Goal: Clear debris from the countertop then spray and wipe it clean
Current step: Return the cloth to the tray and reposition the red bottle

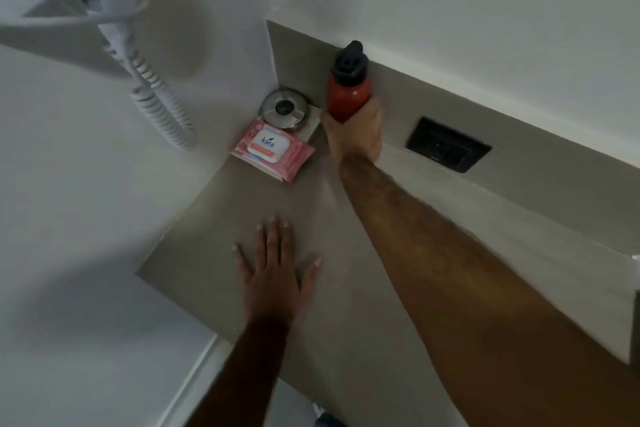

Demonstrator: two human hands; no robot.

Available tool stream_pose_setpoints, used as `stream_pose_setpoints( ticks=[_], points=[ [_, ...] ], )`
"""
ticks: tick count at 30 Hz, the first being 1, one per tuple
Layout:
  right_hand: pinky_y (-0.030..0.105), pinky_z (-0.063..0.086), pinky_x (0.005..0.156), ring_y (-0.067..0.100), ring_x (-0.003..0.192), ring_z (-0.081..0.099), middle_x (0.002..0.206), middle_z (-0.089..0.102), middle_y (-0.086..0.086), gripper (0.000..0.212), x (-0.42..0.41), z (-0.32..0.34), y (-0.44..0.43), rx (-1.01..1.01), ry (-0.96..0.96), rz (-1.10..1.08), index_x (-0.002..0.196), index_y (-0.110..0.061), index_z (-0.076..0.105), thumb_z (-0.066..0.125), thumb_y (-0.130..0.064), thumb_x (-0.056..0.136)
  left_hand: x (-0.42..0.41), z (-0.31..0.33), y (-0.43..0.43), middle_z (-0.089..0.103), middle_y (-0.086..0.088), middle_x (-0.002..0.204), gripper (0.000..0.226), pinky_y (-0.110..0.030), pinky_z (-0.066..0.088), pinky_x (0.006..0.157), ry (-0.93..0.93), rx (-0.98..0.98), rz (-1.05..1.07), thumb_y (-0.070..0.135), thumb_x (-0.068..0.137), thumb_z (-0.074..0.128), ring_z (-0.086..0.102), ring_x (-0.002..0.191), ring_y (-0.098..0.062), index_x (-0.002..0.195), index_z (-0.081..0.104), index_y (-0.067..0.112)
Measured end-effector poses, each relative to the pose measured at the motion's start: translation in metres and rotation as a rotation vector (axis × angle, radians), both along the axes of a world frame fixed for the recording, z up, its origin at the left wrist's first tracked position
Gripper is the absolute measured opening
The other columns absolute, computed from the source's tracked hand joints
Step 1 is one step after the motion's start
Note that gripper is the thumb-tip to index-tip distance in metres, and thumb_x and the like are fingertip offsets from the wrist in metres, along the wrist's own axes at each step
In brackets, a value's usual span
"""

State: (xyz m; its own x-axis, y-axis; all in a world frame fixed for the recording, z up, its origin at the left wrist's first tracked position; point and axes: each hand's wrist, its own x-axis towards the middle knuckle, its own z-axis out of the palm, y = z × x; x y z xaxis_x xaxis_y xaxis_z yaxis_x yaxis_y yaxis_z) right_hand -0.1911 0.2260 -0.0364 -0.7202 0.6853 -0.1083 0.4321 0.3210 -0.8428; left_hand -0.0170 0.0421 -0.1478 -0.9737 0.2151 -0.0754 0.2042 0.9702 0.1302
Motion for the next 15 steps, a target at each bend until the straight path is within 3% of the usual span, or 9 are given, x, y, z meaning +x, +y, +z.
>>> stream_pose_setpoints(
  ticks=[6,15],
  points=[
    [0.042,0.053,0.102,0.025,0.123,0.062,0.136,0.06,0.003,0.078,0.025,-0.002,0.002,-0.058,0.089,-0.05,0.14,-0.019,0.049,0.087,-0.044,0.076,-0.001,0.0,-0.003,0.014,-0.004,0.17,0.083,-0.066,0.004,0.122,-0.011,0.006,0.005,0.073,0.097,0.023,0.01,0.158,-0.026,0.161,0.018,0.02],
    [0.033,0.054,0.104,0.014,0.116,0.064,0.131,0.062,-0.003,0.084,0.205,-0.013,0.055,-0.088,0.204,-0.164,0.143,-0.025,0.053,0.09,-0.047,0.07,0.0,0.0,-0.002,0.021,-0.004,0.168,0.086,-0.067,0.008,0.121,-0.017,0.027,0.025,0.075,0.093,0.022,0.015,0.156,-0.026,0.159,0.021,0.021]
  ],
)
